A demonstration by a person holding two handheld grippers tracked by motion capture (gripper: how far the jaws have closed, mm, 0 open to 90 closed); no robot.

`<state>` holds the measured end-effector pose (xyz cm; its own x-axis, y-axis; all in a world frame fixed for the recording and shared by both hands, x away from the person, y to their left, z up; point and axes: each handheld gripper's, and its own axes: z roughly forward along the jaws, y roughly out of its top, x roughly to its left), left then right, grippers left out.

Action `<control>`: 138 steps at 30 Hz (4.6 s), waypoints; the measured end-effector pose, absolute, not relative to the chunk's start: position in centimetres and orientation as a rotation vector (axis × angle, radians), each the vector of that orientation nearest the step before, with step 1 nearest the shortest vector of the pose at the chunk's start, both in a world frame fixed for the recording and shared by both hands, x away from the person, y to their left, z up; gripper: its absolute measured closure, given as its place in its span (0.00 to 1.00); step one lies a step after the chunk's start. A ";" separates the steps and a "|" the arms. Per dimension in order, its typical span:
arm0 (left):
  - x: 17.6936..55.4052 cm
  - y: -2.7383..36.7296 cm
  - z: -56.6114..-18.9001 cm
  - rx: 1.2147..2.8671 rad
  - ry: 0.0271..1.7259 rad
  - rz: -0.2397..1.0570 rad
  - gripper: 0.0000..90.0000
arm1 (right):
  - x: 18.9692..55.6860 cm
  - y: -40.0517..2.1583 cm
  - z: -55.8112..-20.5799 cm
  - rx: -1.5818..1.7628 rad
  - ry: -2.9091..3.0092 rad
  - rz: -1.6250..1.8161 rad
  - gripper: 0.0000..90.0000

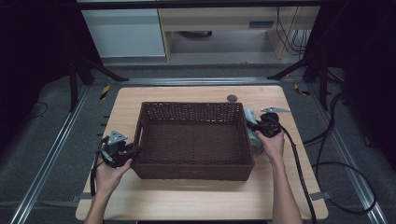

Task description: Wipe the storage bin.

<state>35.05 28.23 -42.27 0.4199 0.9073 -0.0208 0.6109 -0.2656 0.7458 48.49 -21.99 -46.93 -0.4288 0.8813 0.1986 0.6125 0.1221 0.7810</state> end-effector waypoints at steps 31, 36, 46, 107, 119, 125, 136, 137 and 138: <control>35.0 28.2 -42.3 1.979 1.296 0.552 0.74 | 45.6 -22.1 -48.9 1.448 2.187 1.133 0.79; 35.0 28.1 -42.3 1.976 1.302 0.555 0.74 | 45.4 -22.1 -48.0 1.432 2.180 1.172 0.79; 35.2 27.9 -42.3 1.976 1.312 0.564 0.75 | 44.0 -23.3 -43.5 1.356 2.081 1.358 0.80; 36.1 27.9 -42.4 1.949 1.331 0.556 0.73 | 41.3 -22.9 -44.8 1.388 2.124 1.268 0.79; 36.1 27.8 -42.3 1.952 1.333 0.572 0.74 | 39.8 -23.2 -44.5 1.347 2.130 1.269 0.79; 36.0 27.8 -42.4 1.951 1.332 0.565 0.74 | 39.9 -22.9 -46.3 1.392 2.161 1.203 0.79; 36.1 27.9 -42.4 1.945 1.330 0.558 0.73 | 39.4 -22.9 -46.7 1.398 2.195 1.180 0.79; 36.1 27.9 -42.4 1.945 1.330 0.558 0.73 | 39.2 -23.0 -46.1 1.390 2.178 1.207 0.79; 36.1 27.9 -42.4 1.946 1.329 0.558 0.73 | 38.9 -23.1 -45.6 1.378 2.161 1.235 0.79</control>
<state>36.07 27.86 -42.40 0.3792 0.9245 -0.0377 0.6210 -0.2241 0.7511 38.86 -23.13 -45.59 -0.4971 0.8467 0.1894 0.5929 0.1721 0.7866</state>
